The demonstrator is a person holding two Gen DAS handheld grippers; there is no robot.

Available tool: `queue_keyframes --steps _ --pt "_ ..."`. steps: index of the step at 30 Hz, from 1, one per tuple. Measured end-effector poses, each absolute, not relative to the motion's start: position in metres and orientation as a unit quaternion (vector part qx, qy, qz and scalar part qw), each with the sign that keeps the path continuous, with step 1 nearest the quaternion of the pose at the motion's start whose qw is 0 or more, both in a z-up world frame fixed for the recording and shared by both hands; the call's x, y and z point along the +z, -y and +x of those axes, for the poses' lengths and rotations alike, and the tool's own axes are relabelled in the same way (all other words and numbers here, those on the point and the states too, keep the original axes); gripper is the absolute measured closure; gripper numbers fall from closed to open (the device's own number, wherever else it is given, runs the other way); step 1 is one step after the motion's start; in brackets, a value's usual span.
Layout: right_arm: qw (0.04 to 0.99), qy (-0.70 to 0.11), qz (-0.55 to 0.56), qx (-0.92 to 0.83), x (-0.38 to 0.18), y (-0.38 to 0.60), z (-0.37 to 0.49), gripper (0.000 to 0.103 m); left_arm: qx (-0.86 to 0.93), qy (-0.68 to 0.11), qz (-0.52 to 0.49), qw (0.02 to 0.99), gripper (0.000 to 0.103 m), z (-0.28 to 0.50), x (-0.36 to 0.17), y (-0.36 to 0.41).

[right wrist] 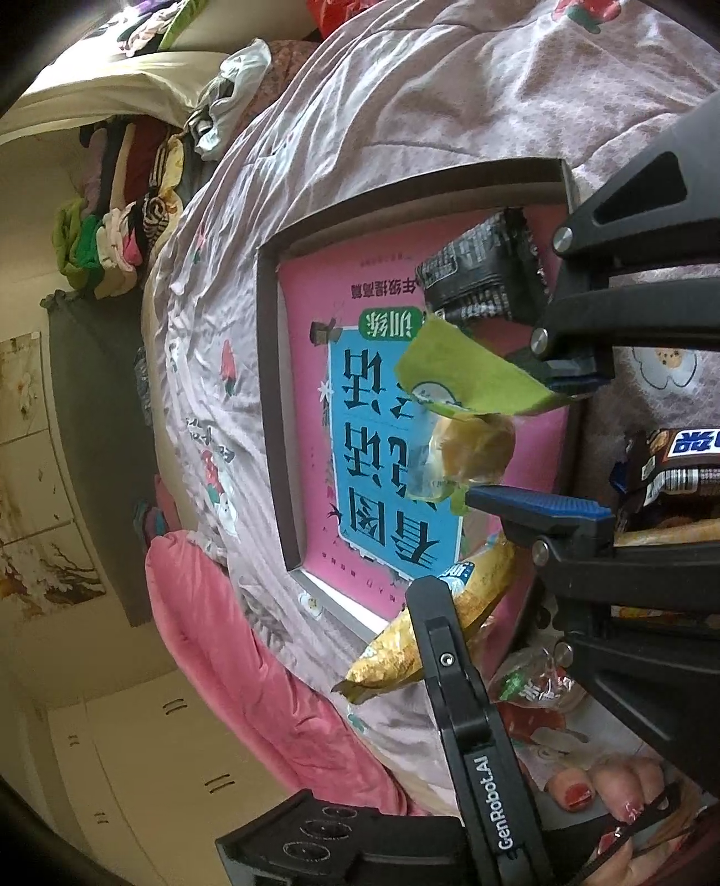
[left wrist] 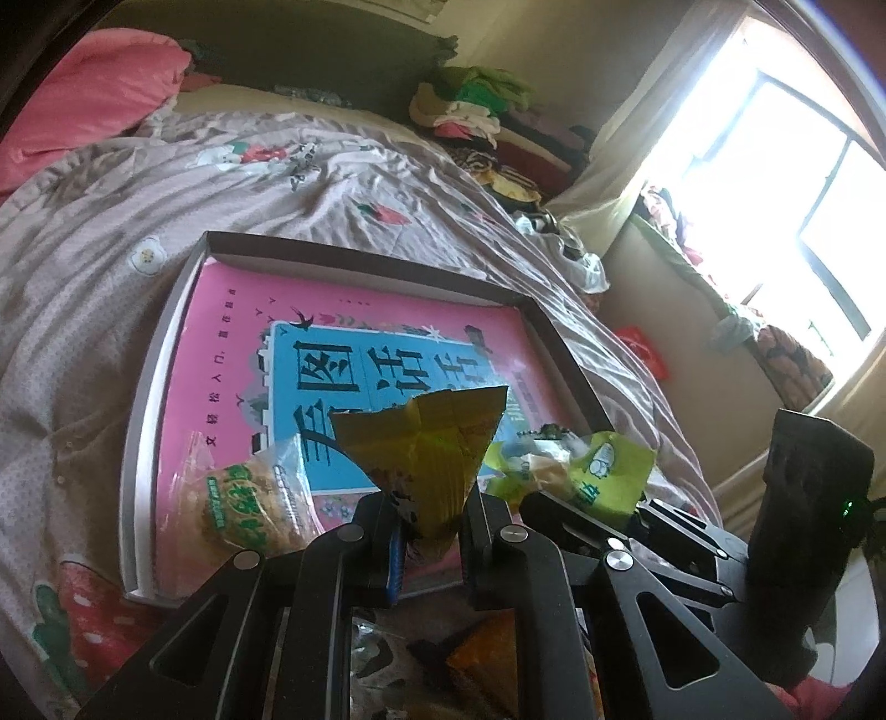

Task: Organize snacks
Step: 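Lift yellow bag with left gripper and green-wrapped bun with right gripper over tray, then open left gripper to drop yellow bag into tray while right gripper releases green bun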

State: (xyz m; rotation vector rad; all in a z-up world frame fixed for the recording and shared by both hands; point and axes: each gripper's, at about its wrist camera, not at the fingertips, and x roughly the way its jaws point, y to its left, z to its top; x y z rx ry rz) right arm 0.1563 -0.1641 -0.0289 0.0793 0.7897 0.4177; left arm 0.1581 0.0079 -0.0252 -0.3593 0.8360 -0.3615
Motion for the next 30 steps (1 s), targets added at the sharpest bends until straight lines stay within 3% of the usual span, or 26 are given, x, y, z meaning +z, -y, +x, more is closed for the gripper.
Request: queue_keyframes --steps 12,30 --pt "0.901 -0.389 0.066 0.180 -0.031 0.182 0.152 0.073 -0.178 -0.405 -0.169 0.881 0.087 0.157 -0.026 -0.005" --pt "0.905 -0.381 0.074 0.173 -0.025 0.191 0.145 0.073 -0.170 -0.401 -0.178 0.882 0.065 0.157 -0.025 -0.011"
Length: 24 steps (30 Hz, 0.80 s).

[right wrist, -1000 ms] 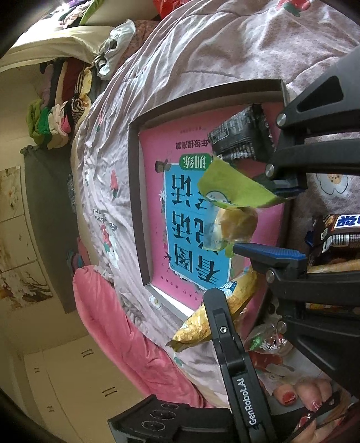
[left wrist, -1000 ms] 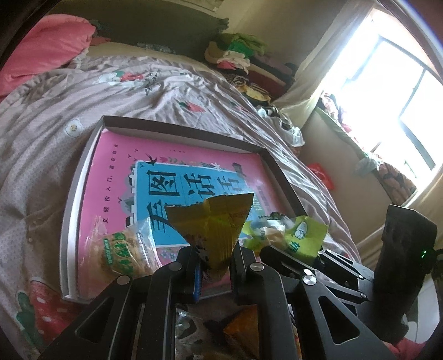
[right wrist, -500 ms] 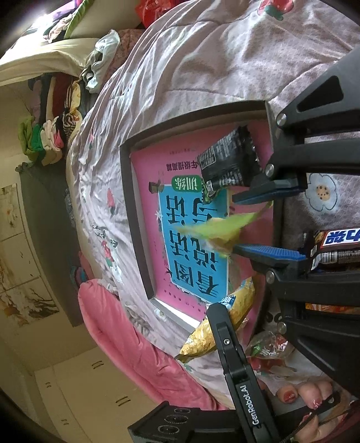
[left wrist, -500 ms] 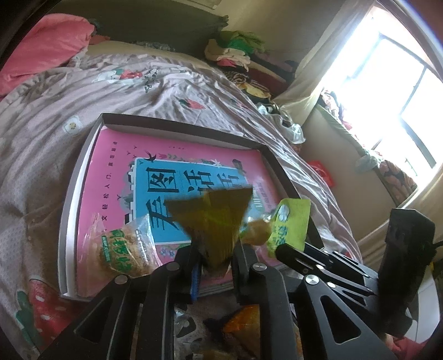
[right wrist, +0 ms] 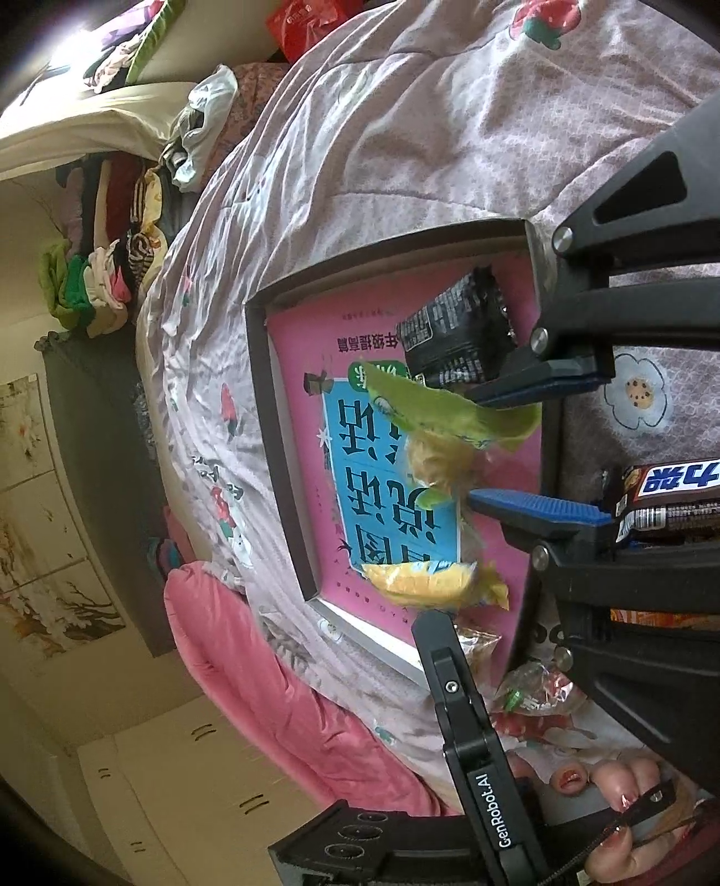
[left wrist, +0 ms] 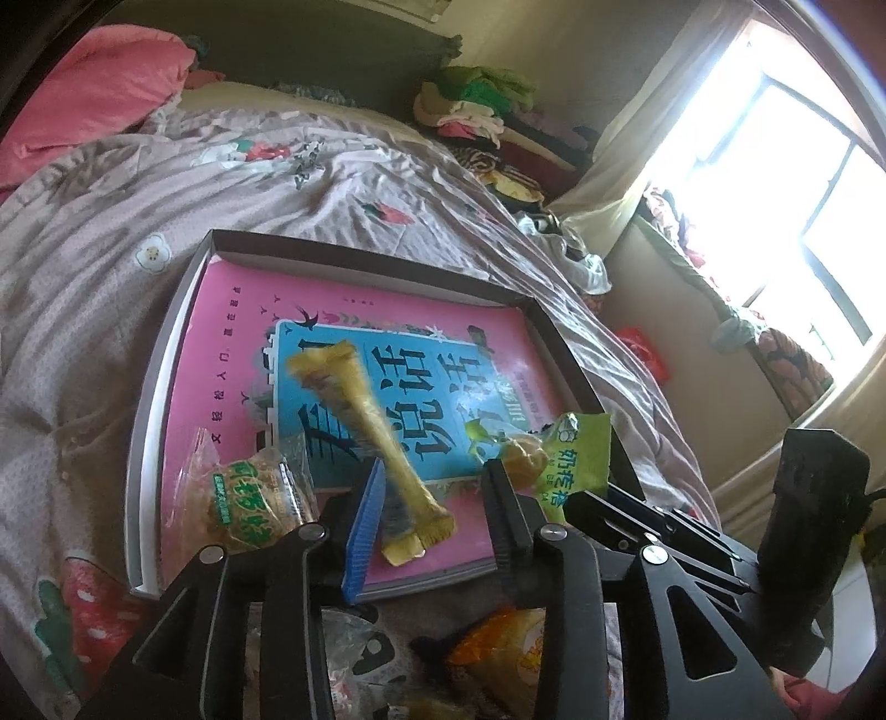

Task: Organize snacks
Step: 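Open left gripper to drop yellow bag into tray while right gripper releases green bun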

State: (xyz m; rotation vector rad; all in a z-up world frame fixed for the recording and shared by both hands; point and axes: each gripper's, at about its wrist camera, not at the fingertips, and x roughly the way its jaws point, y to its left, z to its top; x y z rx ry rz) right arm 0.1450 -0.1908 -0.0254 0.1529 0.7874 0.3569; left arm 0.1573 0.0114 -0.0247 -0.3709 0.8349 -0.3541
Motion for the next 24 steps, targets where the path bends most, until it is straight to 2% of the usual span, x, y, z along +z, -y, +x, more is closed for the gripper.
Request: queue_keyframes --steps 11,24 --pt "0.908 -0.376 0.076 0.166 -0.023 0.197 0.143 0.073 -0.165 -0.396 -0.179 0.885 0.051 0.154 -0.019 -0.012" --pt "0.915 -0.365 0.076 0.154 -0.016 0.201 0.140 0.061 -0.166 -0.395 -0.169 0.888 0.037 0.150 -0.013 -0.015"
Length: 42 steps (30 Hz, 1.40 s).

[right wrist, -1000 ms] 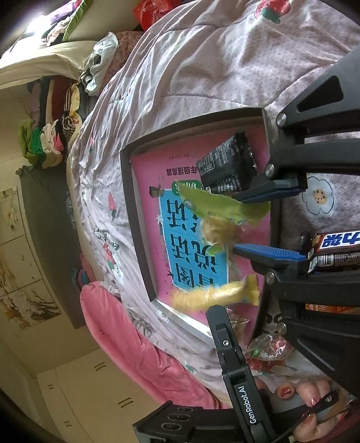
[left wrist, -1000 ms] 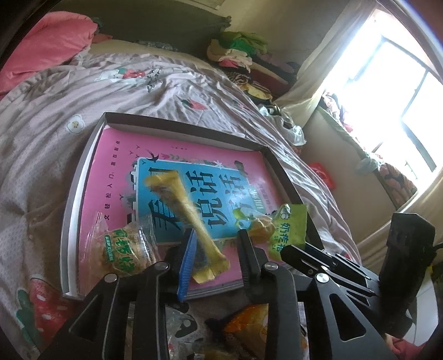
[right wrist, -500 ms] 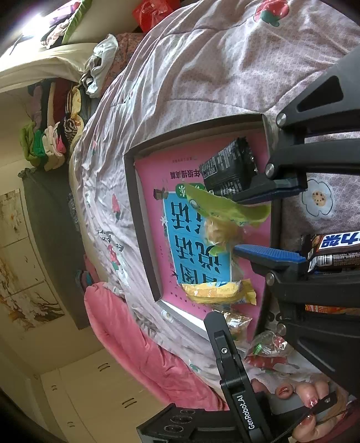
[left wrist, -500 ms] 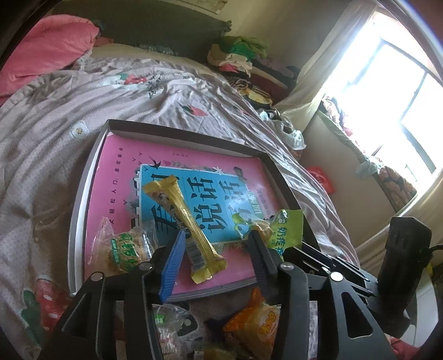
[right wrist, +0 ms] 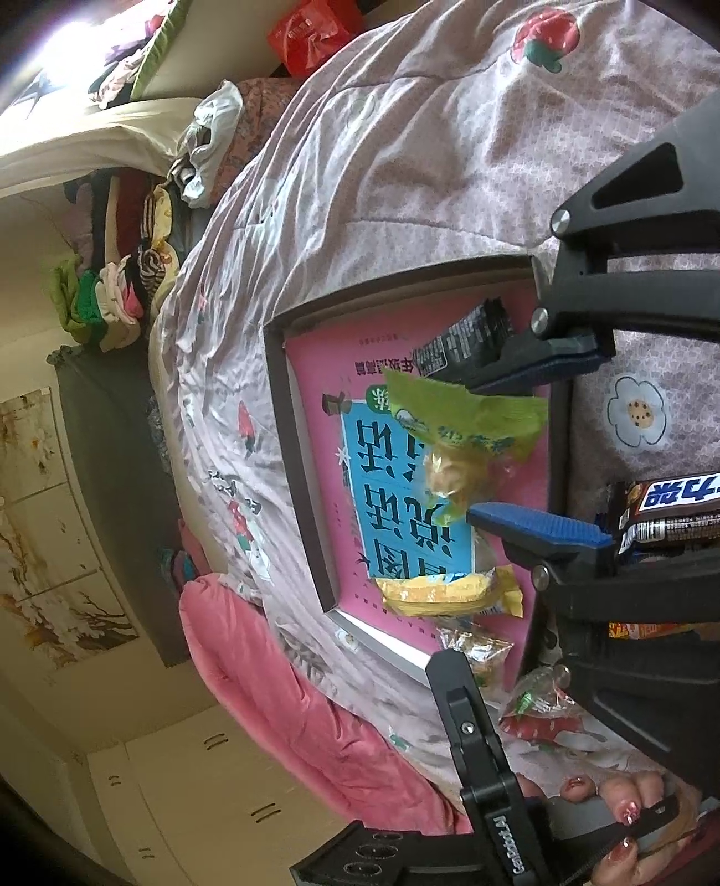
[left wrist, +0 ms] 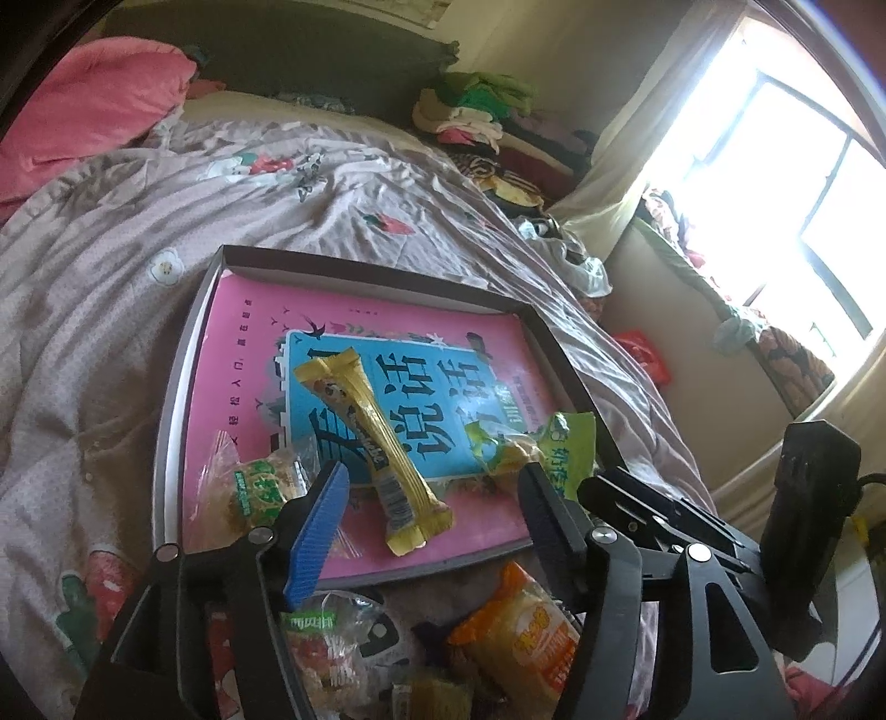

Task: Organize snacks
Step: 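Open left gripper to drop yellow bag into tray while right gripper releases green bun, then withdraw both open grippers from the tray back toward the snack pile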

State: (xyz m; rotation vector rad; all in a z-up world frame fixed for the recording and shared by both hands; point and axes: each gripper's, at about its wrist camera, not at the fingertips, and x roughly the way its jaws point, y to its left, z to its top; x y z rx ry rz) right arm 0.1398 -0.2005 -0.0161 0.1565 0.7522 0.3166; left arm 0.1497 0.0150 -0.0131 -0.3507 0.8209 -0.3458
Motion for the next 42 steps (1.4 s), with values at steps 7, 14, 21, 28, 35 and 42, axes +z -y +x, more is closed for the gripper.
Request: queue_keyframes --steps 7,14,21,28,35,42 --pt "0.916 -0.364 0.076 0.152 -0.014 0.202 0.138 0.056 -0.163 -0.393 -0.169 0.889 0.030 0.147 -0.010 -0.019" --pt "0.918 -0.359 0.074 0.149 -0.009 0.203 0.137 0.052 -0.158 -0.392 -0.170 0.890 0.027 0.145 -0.008 -0.022" --pt "0.920 -0.354 0.074 0.150 -0.005 0.203 0.135 0.049 -0.153 -0.388 -0.173 0.892 0.026 0.142 -0.003 -0.029" --pt "0.922 -0.350 0.072 0.149 -0.004 0.203 0.134 0.049 -0.148 -0.377 -0.173 0.898 0.025 0.137 0.005 -0.033" --pt "0.924 -0.345 0.068 0.149 0.002 0.202 0.131 0.046 -0.144 -0.374 -0.168 0.901 0.025 0.133 0.010 -0.034" --pt "0.926 -0.340 0.066 0.152 0.005 0.202 0.124 0.046 -0.142 -0.370 -0.168 0.903 0.025 0.128 0.016 -0.035"
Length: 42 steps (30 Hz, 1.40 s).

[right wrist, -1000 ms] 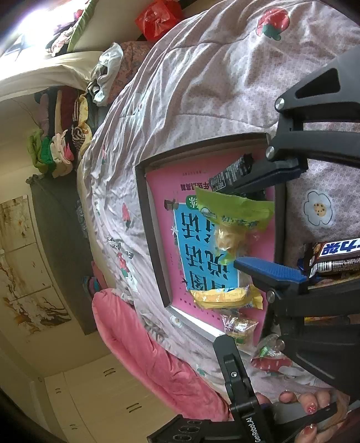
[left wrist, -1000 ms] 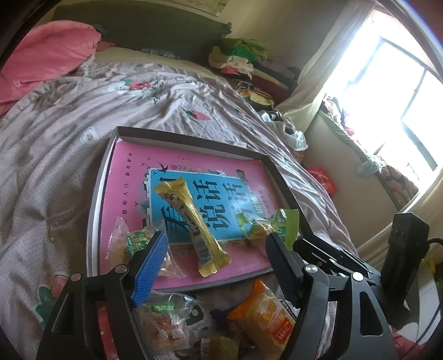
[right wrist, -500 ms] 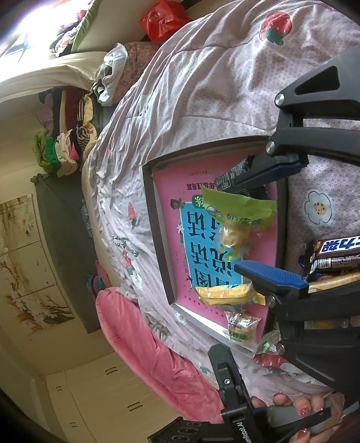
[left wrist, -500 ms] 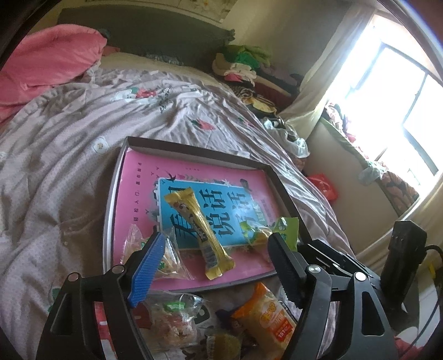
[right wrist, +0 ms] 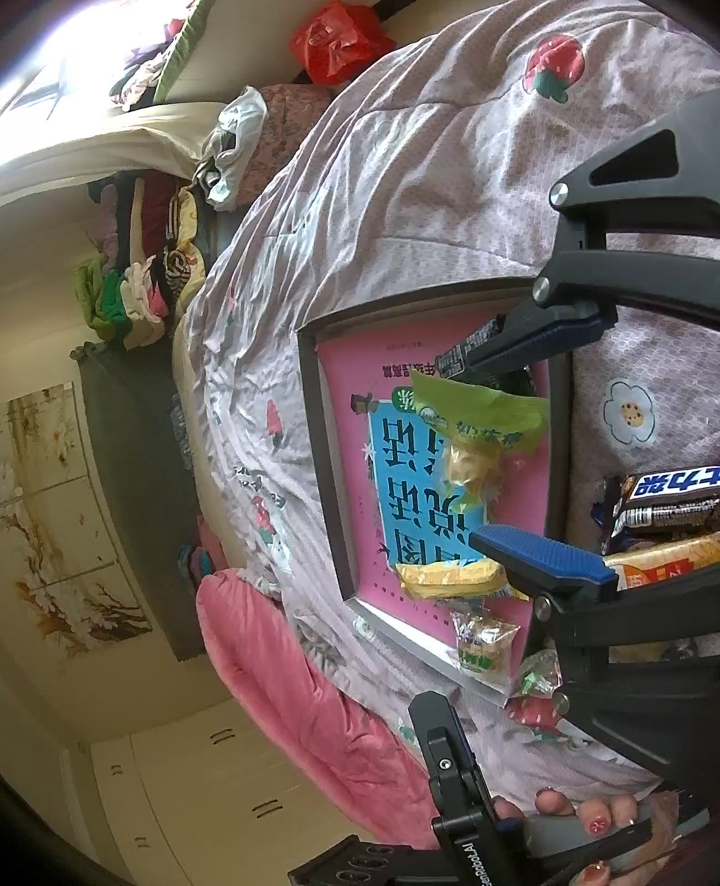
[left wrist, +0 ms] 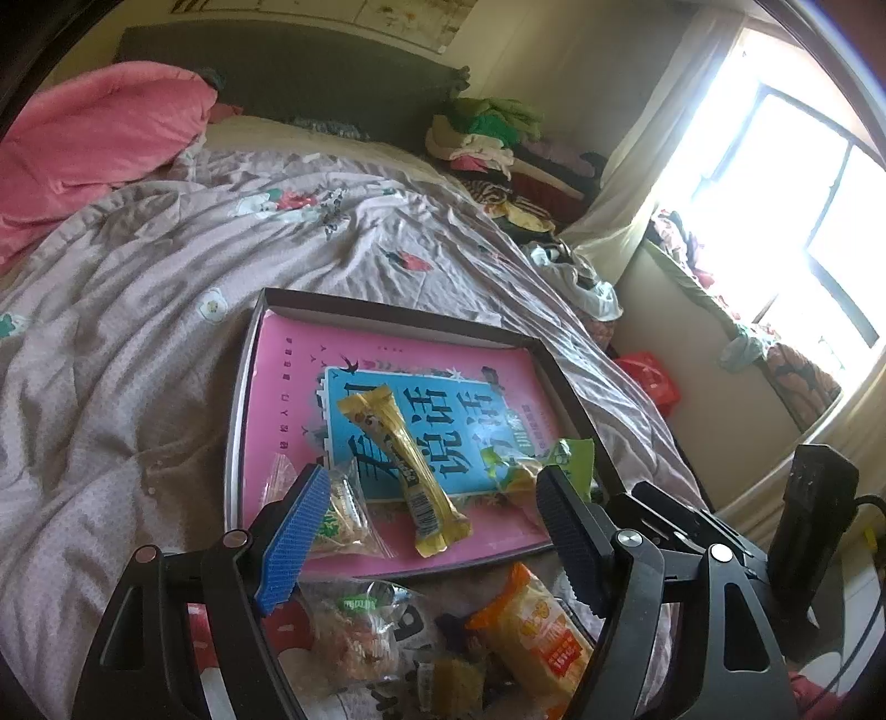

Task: Organize snacks
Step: 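Withdraw both open grippers from the tray back toward the snack pile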

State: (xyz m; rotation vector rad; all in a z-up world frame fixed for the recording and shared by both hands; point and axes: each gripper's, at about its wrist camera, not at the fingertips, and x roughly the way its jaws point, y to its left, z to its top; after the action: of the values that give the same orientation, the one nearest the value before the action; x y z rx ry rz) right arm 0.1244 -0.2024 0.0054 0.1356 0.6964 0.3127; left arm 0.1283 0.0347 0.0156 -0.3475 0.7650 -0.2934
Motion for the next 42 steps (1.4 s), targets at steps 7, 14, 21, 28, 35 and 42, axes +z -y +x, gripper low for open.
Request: queue_keyframes --steps 7,14,21,28,35,42 --pt "0.927 -0.335 0.064 0.158 0.010 0.201 0.117 0.046 -0.146 -0.365 -0.173 0.903 0.025 0.123 0.022 -0.035" --pt "0.927 -0.333 0.062 0.164 0.015 0.199 0.110 0.046 -0.148 -0.357 -0.172 0.906 0.025 0.119 0.031 -0.037" --pt "0.926 -0.331 0.058 0.172 0.019 0.196 0.102 0.046 -0.152 -0.355 -0.165 0.907 0.025 0.112 0.038 -0.036" --pt "0.926 -0.326 0.057 0.182 0.023 0.192 0.096 0.041 -0.150 -0.357 -0.156 0.909 0.025 0.105 0.041 -0.037" --pt "0.924 -0.326 0.049 0.192 0.025 0.186 0.091 0.040 -0.143 -0.360 -0.147 0.910 0.025 0.095 0.039 -0.038" --pt "0.921 -0.330 0.041 0.201 0.023 0.180 0.087 0.038 -0.139 -0.372 -0.144 0.906 0.024 0.089 0.033 -0.040"
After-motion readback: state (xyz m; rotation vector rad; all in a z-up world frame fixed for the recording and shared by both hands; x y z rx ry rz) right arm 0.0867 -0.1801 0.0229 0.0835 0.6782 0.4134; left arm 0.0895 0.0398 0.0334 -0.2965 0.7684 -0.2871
